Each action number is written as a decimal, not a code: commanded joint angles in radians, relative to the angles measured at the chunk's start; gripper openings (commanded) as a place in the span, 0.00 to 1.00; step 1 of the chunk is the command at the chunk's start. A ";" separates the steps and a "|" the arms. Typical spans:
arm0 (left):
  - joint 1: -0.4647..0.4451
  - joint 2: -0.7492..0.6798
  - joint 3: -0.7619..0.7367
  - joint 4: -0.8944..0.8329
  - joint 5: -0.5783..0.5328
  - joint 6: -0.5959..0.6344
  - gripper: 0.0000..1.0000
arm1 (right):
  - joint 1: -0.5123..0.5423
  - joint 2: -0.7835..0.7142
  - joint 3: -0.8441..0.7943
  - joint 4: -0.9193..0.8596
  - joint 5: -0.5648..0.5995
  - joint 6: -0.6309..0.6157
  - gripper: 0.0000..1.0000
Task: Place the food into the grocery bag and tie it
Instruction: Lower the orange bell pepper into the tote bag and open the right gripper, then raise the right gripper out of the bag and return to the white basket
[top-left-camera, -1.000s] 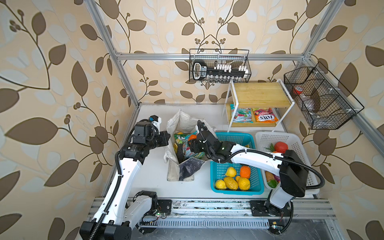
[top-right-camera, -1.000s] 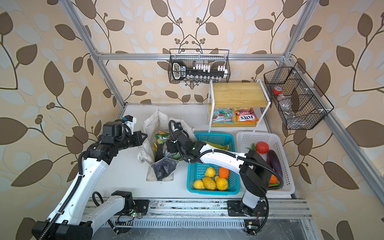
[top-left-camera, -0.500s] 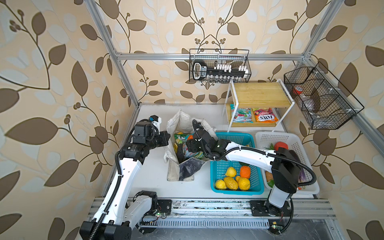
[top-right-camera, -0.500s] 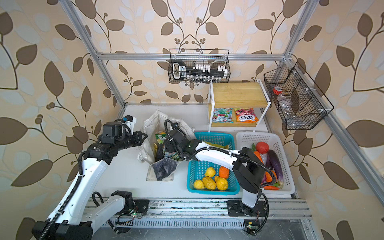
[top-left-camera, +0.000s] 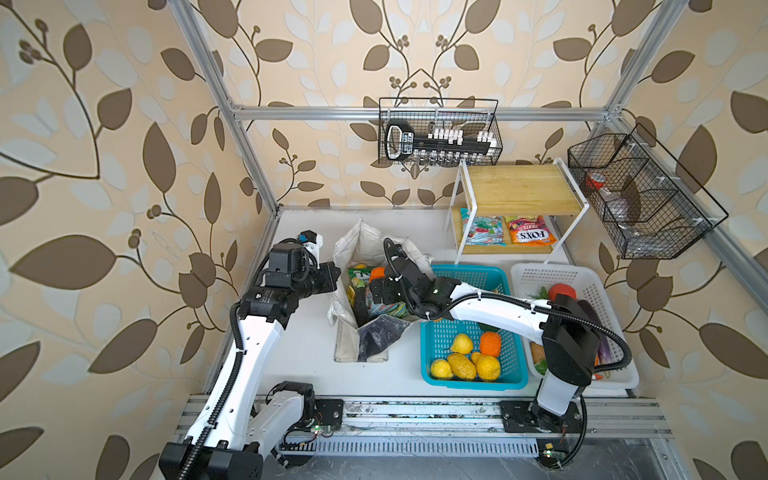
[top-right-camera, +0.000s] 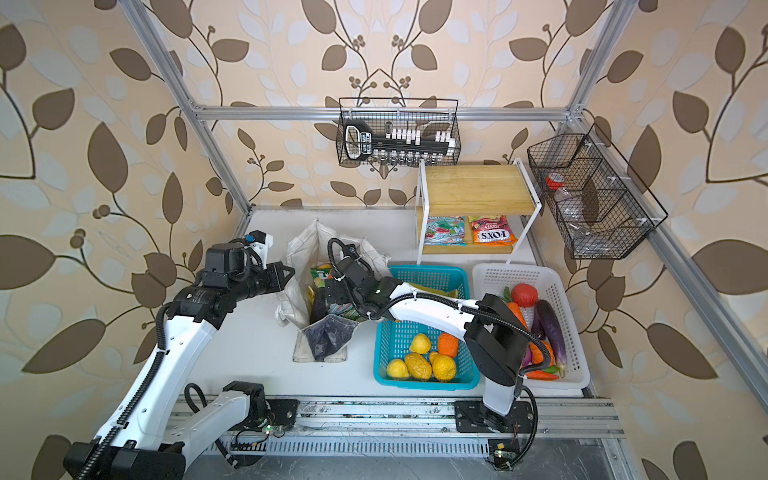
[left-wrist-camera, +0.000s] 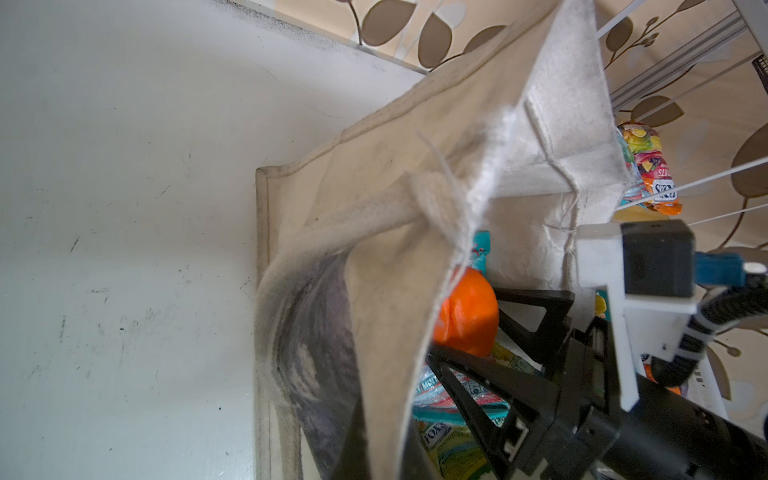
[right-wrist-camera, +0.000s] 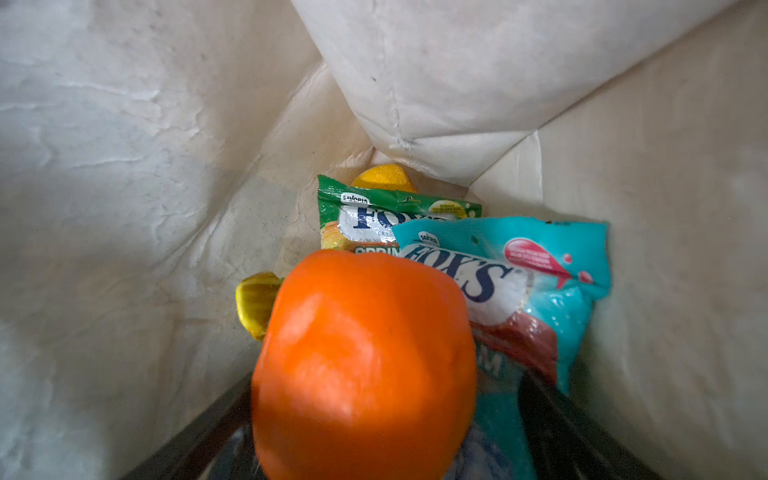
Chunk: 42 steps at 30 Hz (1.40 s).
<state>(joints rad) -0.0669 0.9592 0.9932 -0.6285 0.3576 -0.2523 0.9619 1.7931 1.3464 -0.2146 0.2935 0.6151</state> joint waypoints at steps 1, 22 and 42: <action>-0.010 -0.008 0.022 0.009 -0.009 0.024 0.00 | 0.001 -0.048 0.012 -0.013 0.045 0.015 1.00; -0.010 0.003 0.027 0.001 -0.014 0.027 0.00 | 0.019 -0.295 -0.047 0.001 0.088 -0.038 1.00; -0.011 -0.004 0.028 0.002 -0.008 0.026 0.00 | -0.137 -0.813 -0.311 -0.229 0.192 -0.170 1.00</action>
<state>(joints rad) -0.0669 0.9604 0.9932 -0.6300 0.3550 -0.2424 0.8745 1.0523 1.0733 -0.3428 0.4503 0.4747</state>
